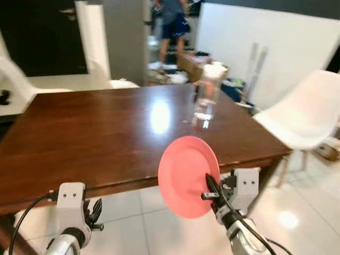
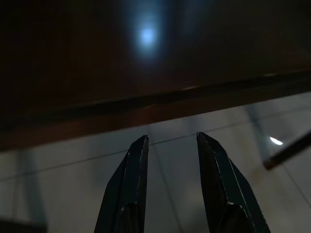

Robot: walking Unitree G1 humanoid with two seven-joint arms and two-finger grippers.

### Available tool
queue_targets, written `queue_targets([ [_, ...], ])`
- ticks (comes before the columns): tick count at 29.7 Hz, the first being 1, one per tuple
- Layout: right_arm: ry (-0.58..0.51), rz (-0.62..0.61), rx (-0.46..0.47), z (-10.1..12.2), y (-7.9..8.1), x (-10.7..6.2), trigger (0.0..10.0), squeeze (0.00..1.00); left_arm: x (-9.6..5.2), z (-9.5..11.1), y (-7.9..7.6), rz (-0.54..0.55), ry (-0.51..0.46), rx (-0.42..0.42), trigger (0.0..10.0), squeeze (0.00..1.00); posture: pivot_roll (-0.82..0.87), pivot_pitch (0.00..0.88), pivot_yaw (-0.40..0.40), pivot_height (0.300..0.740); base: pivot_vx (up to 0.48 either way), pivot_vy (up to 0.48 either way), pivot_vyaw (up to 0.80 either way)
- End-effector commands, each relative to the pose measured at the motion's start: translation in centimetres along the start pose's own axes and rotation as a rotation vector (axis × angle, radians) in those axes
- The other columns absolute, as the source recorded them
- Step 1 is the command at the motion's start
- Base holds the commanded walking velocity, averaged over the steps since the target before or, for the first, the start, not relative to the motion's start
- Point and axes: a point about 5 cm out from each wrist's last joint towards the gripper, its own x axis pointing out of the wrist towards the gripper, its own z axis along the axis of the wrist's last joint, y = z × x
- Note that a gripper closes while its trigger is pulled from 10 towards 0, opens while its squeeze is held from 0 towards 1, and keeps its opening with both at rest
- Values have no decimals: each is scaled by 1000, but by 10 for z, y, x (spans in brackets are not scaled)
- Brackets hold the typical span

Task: Setting the table

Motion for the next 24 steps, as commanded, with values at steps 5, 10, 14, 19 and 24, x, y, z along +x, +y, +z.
queue_targets([
  [5,19,-20,-3,-7,0,-1,10000,0,-1,-5,0,-5,12,3,10000,0,52,104,48,740,0,0,-800],
  [10,18,-21,0,-7,0,-1,10000,0,0,-5,0,-7,10,5,10000,0,52,104,51,740,0,0,-800],
  [14,17,-24,1,-7,-1,-1,10000,0,0,-5,0,-7,10,8,10000,0,53,104,51,740,0,0,-800],
  [19,16,-24,3,-7,0,-1,10000,0,0,-4,0,-8,9,10,10000,0,55,104,52,740,0,0,-800],
  [24,15,-24,4,-7,0,0,10000,0,-3,-7,0,-10,16,8,10000,0,57,103,53,740,0,0,-800],
])
